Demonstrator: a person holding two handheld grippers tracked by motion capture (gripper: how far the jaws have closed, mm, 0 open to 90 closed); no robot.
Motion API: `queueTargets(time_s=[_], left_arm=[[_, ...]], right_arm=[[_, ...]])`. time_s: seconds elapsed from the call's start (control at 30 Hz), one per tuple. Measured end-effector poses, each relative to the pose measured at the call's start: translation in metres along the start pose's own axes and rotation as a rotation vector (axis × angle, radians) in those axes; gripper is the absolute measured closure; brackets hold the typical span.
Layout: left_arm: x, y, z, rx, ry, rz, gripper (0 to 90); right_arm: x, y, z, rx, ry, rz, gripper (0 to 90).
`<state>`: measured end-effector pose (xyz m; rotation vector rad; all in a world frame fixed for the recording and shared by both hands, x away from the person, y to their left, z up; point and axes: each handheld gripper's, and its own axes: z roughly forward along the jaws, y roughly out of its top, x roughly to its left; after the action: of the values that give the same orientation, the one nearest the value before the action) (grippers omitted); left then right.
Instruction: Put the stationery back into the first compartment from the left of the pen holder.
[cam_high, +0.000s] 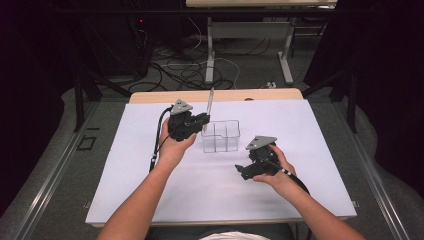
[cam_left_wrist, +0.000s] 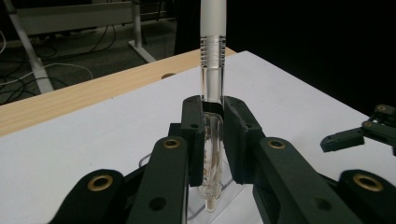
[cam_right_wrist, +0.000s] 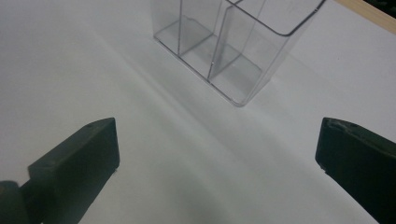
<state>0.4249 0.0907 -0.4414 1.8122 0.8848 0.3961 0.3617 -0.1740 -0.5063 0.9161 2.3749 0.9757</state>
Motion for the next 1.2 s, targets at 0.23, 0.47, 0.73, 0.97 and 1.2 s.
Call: queueTargets(time_s=[0.23,0.47,0.73,0.97,1.2], left_arm=[[0.004,-0.005,0.016,0.016,0.022,-0.031,79.9],[0.007,-0.013,0.024,0.054,0.036,-0.043,79.9],[0.008,-0.024,0.031,0.092,0.047,-0.047,79.8],[0.009,-0.027,0.027,0.098,0.05,-0.058,78.4],[0.011,-0.022,0.005,0.049,0.066,-0.06,63.0]], right_arm=[[-0.003,-0.002,0.0,0.01,0.001,0.021,0.0],[-0.003,-0.004,0.003,0.018,0.013,0.023,0.0],[0.0,-0.004,0.005,0.034,0.023,0.013,0.0],[0.0,-0.005,0.006,0.032,0.023,0.013,0.0],[-0.002,-0.005,0.005,0.035,0.019,0.023,0.0]])
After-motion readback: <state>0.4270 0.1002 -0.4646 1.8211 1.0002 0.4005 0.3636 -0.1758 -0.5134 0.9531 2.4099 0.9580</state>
